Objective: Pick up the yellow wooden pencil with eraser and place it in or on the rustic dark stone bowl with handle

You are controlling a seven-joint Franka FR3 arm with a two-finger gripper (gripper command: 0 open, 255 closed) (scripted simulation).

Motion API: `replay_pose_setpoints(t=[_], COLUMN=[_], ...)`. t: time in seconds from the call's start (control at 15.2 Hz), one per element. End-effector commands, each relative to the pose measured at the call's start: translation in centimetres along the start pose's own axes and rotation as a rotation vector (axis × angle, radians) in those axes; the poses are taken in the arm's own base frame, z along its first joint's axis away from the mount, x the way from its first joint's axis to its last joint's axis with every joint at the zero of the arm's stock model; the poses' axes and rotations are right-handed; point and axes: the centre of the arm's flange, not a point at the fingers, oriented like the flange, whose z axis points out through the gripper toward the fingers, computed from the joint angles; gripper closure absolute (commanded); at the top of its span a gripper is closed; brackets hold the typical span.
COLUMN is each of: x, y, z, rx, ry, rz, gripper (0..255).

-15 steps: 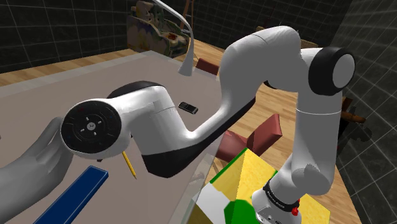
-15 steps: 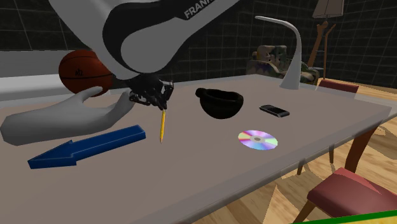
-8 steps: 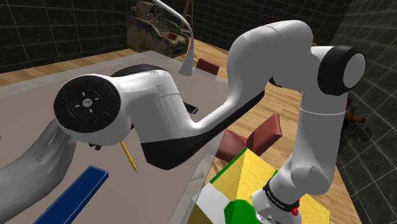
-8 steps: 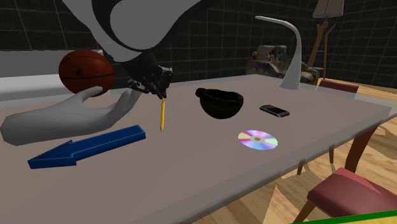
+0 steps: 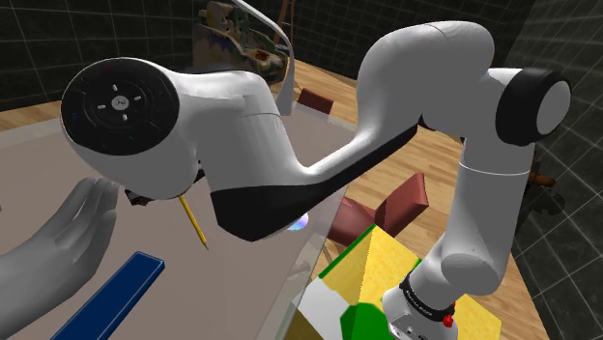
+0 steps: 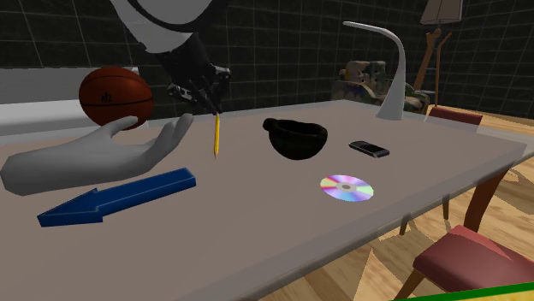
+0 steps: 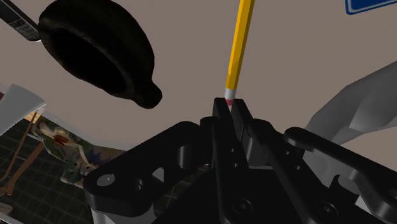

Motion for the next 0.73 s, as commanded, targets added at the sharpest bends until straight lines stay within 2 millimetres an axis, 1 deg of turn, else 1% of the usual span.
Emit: replay_pose_setpoints(t=[0.0,0.2,0.66], x=[0.6,1.4,6.4], y=[0.4,0.7,6.8], z=[-0.8,-1.8,3.0], rx=[0.0,0.0,0.0], ry=[0.0,0.0,0.0], rz=[0.0,0.0,0.0], gripper=[255,255,255])
